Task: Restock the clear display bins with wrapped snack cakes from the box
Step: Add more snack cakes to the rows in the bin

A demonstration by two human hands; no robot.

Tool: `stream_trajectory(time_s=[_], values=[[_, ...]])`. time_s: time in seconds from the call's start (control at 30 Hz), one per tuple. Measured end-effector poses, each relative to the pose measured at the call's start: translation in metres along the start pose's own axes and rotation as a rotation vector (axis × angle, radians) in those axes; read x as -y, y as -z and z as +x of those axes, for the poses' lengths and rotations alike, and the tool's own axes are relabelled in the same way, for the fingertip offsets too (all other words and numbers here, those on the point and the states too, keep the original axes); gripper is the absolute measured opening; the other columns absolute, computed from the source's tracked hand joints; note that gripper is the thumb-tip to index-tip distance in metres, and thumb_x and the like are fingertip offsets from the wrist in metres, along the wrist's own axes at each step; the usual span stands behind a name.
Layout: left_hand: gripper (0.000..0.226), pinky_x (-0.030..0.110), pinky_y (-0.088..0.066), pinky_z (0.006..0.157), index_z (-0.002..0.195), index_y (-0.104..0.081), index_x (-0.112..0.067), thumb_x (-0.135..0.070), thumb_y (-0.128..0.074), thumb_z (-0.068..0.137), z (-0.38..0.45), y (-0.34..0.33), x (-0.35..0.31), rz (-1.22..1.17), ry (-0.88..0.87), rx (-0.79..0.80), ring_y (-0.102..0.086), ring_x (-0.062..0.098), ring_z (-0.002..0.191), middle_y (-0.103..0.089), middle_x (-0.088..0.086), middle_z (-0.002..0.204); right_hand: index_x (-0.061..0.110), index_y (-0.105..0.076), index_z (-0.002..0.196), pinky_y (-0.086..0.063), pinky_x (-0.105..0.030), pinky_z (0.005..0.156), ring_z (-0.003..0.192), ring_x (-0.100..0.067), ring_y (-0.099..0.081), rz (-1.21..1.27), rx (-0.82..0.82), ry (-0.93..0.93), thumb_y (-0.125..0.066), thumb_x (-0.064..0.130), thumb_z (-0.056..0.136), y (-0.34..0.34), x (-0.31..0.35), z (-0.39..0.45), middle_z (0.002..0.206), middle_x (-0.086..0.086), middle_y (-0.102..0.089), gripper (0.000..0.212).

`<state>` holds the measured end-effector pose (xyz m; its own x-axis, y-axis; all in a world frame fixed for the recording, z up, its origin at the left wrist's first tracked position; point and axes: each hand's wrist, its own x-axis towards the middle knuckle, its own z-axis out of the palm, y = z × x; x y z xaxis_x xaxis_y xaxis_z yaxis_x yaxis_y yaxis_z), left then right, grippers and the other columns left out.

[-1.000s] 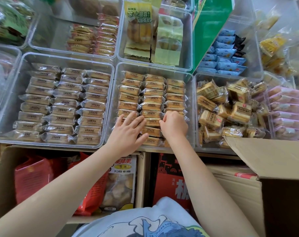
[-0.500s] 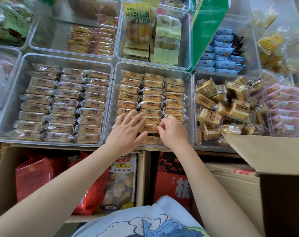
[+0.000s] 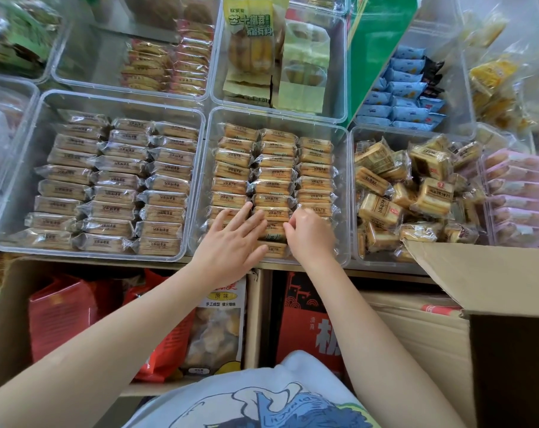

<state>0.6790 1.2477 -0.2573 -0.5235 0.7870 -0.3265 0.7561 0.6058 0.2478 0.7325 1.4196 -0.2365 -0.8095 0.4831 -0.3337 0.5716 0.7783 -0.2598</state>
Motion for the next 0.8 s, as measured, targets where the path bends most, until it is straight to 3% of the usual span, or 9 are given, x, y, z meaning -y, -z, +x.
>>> stream_trajectory(time_s=[0.1, 0.17, 0.33, 0.43, 0.57, 0.8], values=[[0.085, 0.046, 0.01, 0.124, 0.161, -0.011, -0.025, -0.067, 0.012, 0.091, -0.001, 0.001, 0.003, -0.008, -0.016, 0.014, 0.023, 0.016, 0.152, 0.009, -0.009, 0.165, 0.017, -0.06, 0.093, -0.04, -0.029, 0.061, 0.076, -0.016, -0.051, 0.093, -0.038, 0.051, -0.06, 0.034, 0.097, 0.004, -0.004, -0.011, 0.096, 0.003, -0.054, 0.019], [0.083, 0.047, 0.009, 0.124, 0.161, -0.013, -0.025, -0.069, 0.011, 0.094, -0.008, -0.001, 0.007, 0.002, -0.053, -0.013, 0.019, 0.017, 0.153, 0.004, -0.009, 0.166, 0.02, -0.065, 0.089, -0.039, -0.028, 0.061, 0.078, -0.014, -0.052, 0.144, 0.036, 0.111, -0.064, 0.039, 0.094, 0.009, -0.009, -0.018, 0.09, 0.006, -0.05, 0.02], [0.078, 0.046, 0.0, 0.123, 0.158, -0.026, -0.023, -0.065, 0.004, 0.1, -0.022, -0.008, 0.011, 0.05, -0.102, -0.053, -0.001, 0.02, 0.155, -0.021, -0.007, 0.165, 0.025, -0.071, 0.102, -0.043, -0.031, 0.069, 0.092, -0.018, -0.056, -0.058, 0.226, 0.083, -0.066, 0.045, 0.092, 0.015, -0.013, -0.019, 0.1, 0.007, -0.048, 0.023], [0.086, 0.045, 0.009, 0.123, 0.16, -0.018, -0.026, -0.068, 0.016, 0.093, -0.019, -0.003, 0.007, 0.019, -0.05, -0.009, 0.012, 0.016, 0.154, -0.009, -0.011, 0.166, 0.023, -0.073, 0.098, -0.047, -0.033, 0.074, 0.095, -0.02, -0.06, -0.118, 0.23, 0.085, -0.066, 0.039, 0.093, 0.012, -0.005, -0.014, 0.103, 0.006, -0.057, 0.019], [0.083, 0.044, 0.014, 0.122, 0.161, -0.01, -0.028, -0.068, 0.01, 0.091, -0.018, -0.002, 0.006, 0.021, -0.03, 0.009, 0.019, 0.013, 0.152, 0.0, -0.013, 0.166, 0.02, -0.072, 0.088, -0.045, -0.031, 0.068, 0.09, -0.018, -0.059, -0.025, 0.185, 0.07, -0.063, 0.033, 0.096, 0.013, -0.004, -0.013, 0.1, 0.006, -0.057, 0.017], [0.075, 0.045, 0.007, 0.124, 0.161, -0.005, -0.033, -0.07, 0.0, 0.096, -0.019, -0.003, 0.007, -0.02, -0.054, -0.026, 0.011, 0.015, 0.154, -0.006, -0.01, 0.166, 0.017, -0.061, 0.098, -0.048, -0.034, 0.066, 0.083, -0.018, -0.056, -0.026, 0.149, 0.106, -0.048, 0.03, 0.102, 0.023, -0.006, -0.016, 0.107, 0.001, -0.05, 0.018]])
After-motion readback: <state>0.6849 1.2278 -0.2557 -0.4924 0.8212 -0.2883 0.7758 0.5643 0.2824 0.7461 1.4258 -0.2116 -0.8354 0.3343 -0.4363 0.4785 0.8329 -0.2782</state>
